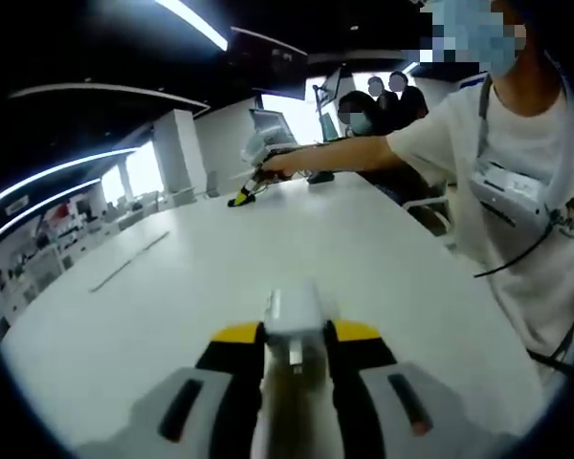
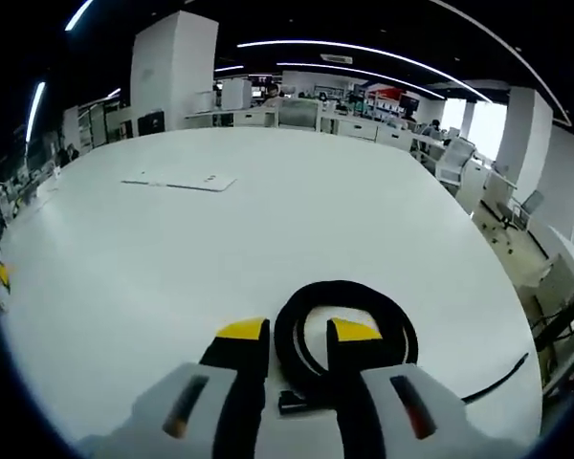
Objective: Plug the desk Type‑C cable into the charger adapter.
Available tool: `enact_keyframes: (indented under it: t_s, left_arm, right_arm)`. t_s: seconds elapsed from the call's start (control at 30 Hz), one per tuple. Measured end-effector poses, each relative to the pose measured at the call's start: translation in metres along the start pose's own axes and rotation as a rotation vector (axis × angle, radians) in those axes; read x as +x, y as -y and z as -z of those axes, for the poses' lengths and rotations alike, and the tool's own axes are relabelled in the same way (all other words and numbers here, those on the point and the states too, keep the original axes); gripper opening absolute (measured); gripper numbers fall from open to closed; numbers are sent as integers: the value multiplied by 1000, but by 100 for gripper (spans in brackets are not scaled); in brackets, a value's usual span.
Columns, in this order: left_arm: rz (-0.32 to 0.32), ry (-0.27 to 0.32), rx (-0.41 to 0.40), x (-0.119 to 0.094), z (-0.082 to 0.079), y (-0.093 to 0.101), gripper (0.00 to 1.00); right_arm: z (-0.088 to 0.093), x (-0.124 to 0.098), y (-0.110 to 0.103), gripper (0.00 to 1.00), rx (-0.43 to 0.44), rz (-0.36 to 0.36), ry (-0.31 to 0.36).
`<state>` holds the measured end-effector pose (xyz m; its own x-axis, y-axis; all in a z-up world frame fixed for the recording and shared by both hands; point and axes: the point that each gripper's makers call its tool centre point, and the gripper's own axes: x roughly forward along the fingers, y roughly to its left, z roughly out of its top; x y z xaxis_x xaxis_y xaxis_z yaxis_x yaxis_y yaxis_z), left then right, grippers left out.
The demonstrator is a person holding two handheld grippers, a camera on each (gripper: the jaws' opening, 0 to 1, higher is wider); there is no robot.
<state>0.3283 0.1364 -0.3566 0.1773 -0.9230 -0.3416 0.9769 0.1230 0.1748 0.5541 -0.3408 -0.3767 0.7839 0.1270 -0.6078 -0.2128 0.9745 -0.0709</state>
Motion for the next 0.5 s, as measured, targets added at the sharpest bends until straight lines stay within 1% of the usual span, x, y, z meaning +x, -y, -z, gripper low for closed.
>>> enact_keyframes:
  t_s: [0.13, 0.3, 0.5]
  left_arm:
    - [1, 1, -2, 0, 0, -1, 26]
    - [1, 0, -5, 0, 0, -2, 26]
    - [2, -1, -6, 0, 1, -2, 26]
  right_arm:
    - [-1, 2, -2, 14, -3, -9, 3]
    - [-3, 2, -4, 11, -17, -16, 6]
    - [-2, 3, -9, 11, -29, -32, 11]
